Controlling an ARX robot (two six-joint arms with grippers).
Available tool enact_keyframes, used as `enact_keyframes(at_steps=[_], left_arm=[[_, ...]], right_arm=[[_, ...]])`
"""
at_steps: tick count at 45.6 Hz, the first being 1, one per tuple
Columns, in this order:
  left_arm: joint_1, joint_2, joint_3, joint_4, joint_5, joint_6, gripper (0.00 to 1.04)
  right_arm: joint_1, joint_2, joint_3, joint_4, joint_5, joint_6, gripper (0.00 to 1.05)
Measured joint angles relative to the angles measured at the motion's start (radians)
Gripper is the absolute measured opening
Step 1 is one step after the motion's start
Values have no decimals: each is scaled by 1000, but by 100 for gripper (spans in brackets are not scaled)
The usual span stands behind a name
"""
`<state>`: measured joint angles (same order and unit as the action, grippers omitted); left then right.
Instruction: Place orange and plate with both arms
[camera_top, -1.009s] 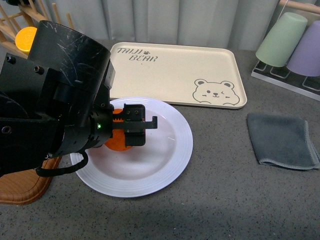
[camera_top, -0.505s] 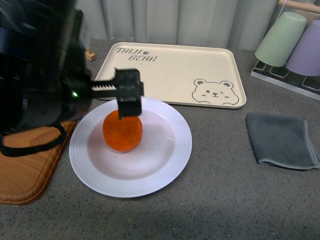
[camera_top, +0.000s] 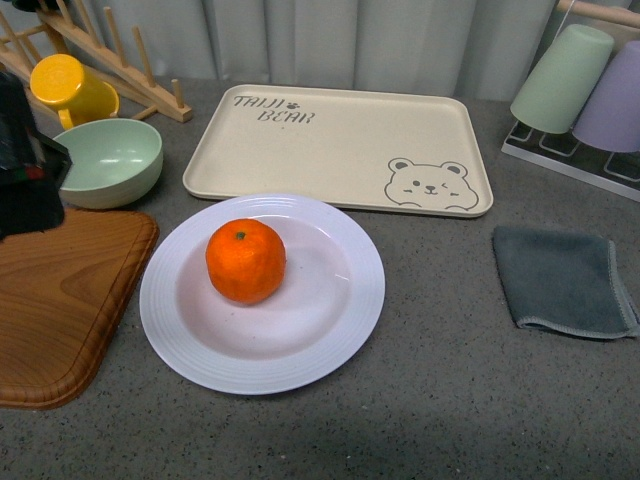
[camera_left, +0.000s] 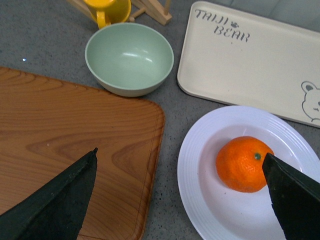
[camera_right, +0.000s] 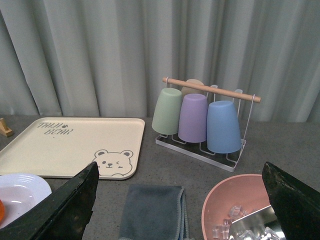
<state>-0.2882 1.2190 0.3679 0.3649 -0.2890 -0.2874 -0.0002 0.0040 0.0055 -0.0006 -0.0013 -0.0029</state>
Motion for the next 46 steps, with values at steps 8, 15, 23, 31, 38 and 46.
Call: enact_keyframes(at_steps=[8, 15, 23, 31, 38, 46], left_arm=[[67, 29, -225, 677, 77, 225, 63], [117, -115, -273, 639, 124, 262, 36], [168, -281, -322, 513, 172, 272, 4], [227, -423, -345, 394, 256, 280, 4], [284, -535, -348, 303, 283, 280, 4], [285, -647, -348, 198, 287, 280, 4]], right_arm=[[0, 1, 0, 0, 0, 0, 95], [0, 0, 0, 0, 0, 0, 95], [0, 0, 0, 0, 0, 0, 95], [0, 0, 0, 0, 0, 0, 95], [0, 0, 0, 0, 0, 0, 95], [0, 0, 0, 0, 0, 0, 95]])
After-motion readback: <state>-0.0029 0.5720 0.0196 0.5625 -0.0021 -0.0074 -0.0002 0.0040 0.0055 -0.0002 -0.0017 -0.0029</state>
